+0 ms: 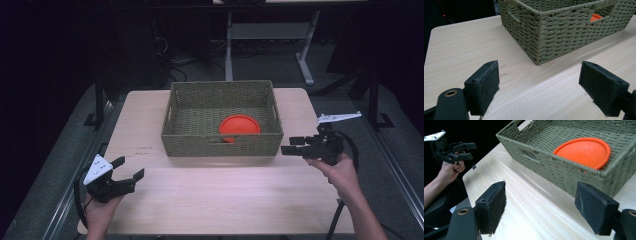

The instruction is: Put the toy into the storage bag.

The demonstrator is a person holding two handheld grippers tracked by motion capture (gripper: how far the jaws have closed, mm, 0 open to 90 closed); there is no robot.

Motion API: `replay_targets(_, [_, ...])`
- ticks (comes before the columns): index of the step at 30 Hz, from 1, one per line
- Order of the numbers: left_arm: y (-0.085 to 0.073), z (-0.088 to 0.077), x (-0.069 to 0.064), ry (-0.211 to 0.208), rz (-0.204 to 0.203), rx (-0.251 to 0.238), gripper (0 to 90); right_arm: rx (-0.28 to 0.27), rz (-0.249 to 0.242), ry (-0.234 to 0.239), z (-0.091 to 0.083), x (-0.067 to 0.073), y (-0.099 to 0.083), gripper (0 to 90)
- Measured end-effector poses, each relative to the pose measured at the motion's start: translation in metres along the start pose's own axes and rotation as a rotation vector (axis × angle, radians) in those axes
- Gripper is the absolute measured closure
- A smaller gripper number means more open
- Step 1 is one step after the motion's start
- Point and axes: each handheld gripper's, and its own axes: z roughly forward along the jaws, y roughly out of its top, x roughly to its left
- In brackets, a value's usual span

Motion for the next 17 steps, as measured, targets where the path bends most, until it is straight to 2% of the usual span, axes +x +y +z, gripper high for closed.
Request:
replay_targets(9, [0.0, 0.0, -0.001, -0.006, 0.005, -0.001, 15.6, 0.029, 0.023, 0.001, 0.0, -0.006, -0.033, 24.3])
replay_targets(15, [0.0, 0.0, -0.002, -0.005, 0.007, -0.003, 15.5, 0.013, 0.032, -0.018, 0.0, -0.003, -0.056, 22.5])
replay_targets(17, [0.001, 0.0, -0.002, -0.004, 0.004, -0.006, 15.5, -0.003, 0.012, -0.028, 0.002, 0.0, -0.065, 22.4])
